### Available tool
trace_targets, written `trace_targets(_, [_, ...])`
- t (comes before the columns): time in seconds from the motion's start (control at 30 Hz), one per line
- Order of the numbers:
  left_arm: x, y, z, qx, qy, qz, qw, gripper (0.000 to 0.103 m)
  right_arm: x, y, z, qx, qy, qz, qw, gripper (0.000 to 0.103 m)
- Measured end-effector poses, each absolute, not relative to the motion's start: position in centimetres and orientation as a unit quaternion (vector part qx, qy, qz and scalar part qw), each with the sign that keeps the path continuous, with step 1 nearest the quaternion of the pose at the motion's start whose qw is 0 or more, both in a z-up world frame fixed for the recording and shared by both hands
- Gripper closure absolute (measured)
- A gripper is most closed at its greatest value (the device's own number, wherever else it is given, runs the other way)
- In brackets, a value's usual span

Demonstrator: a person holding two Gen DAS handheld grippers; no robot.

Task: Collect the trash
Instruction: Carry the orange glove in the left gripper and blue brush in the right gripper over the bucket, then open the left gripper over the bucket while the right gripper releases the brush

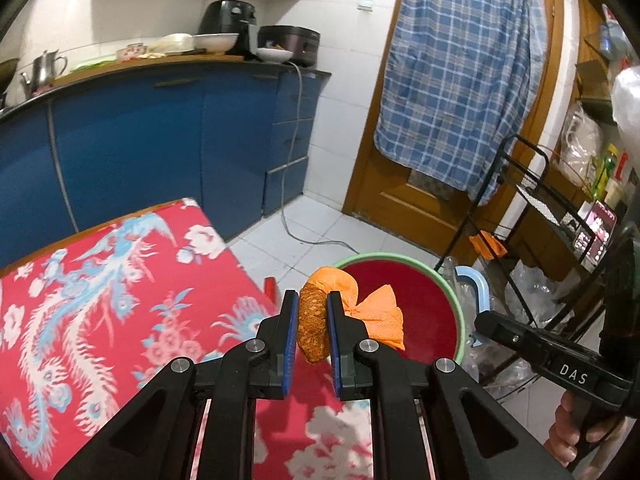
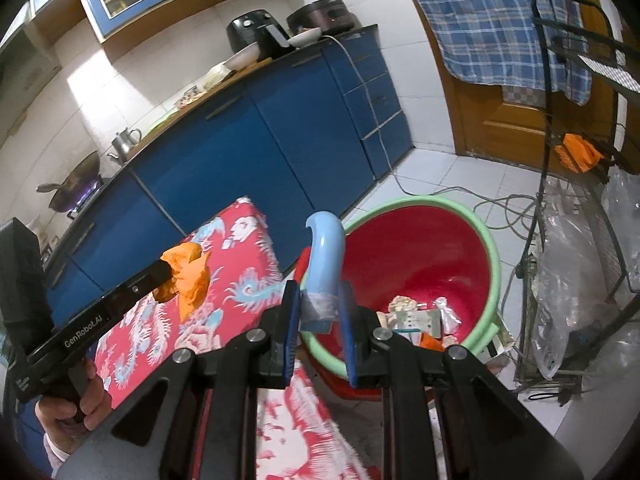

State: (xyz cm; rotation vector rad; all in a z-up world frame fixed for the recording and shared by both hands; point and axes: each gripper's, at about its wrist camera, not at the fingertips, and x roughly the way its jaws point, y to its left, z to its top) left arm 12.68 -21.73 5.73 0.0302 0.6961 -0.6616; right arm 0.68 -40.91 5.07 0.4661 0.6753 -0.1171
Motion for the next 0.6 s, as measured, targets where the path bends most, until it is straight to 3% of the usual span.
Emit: trace_targets(0.6, [13.9, -29.6, -1.0, 0.076, 0.382, -0.325, 0.862, 0.089, 2.1, -45.7, -0.9, 0.271, 0.370, -0.089, 0.884, 0.081])
